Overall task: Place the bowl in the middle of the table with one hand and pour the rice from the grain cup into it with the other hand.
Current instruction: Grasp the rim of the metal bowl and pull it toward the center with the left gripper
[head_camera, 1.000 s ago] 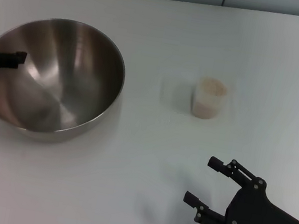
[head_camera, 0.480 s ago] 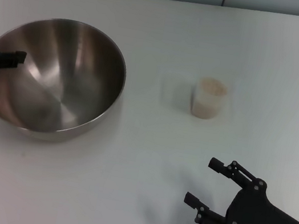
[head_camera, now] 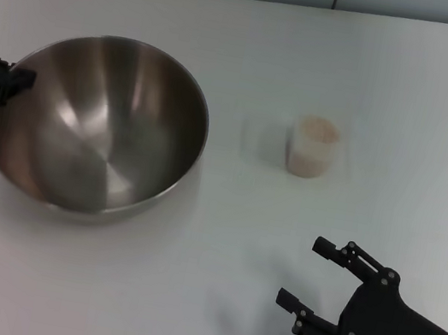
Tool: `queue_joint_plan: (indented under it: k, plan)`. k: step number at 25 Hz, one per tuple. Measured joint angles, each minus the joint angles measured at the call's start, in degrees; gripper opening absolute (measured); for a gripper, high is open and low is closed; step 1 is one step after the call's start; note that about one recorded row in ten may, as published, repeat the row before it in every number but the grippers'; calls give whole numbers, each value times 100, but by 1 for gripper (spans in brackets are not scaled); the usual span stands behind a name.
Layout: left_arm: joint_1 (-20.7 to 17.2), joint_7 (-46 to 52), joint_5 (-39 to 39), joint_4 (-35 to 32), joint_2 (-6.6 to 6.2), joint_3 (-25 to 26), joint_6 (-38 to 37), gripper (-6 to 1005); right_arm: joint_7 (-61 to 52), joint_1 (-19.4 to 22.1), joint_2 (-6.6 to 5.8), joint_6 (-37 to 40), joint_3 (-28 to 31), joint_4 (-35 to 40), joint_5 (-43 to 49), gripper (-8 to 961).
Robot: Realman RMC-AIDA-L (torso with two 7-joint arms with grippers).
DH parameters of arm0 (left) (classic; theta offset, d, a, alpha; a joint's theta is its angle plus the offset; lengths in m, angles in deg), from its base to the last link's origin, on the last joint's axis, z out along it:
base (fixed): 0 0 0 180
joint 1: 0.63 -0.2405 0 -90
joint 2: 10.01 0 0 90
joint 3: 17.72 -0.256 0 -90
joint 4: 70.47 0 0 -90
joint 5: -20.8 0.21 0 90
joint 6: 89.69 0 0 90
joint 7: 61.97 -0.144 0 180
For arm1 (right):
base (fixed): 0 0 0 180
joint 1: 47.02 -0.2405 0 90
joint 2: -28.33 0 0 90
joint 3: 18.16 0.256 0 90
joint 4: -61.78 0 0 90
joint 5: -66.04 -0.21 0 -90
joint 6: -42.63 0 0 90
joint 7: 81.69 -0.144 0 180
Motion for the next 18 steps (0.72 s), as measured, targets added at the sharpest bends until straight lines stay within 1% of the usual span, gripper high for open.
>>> queue_joint_plan:
  k: [5, 6, 13, 16, 18]
  plan:
    - [36, 79, 3, 3, -11, 1, -44, 120, 0, 1, 0, -2, 1, 0, 0, 801]
    - [88, 115, 3, 9, -21, 31, -163, 88, 0, 7, 0, -2, 1, 0, 0, 801]
    - [261, 155, 0, 45, -29, 72, -484, 55, 4, 11, 0, -1, 5, 0, 0, 801]
    - [411, 192, -19, 140, -41, 156, -623, 42, 8, -7, 0, 26, 2, 0, 0, 801]
    - [411, 192, -19, 140, -41, 156, -623, 42, 8, -11, 0, 32, 1, 0, 0, 801]
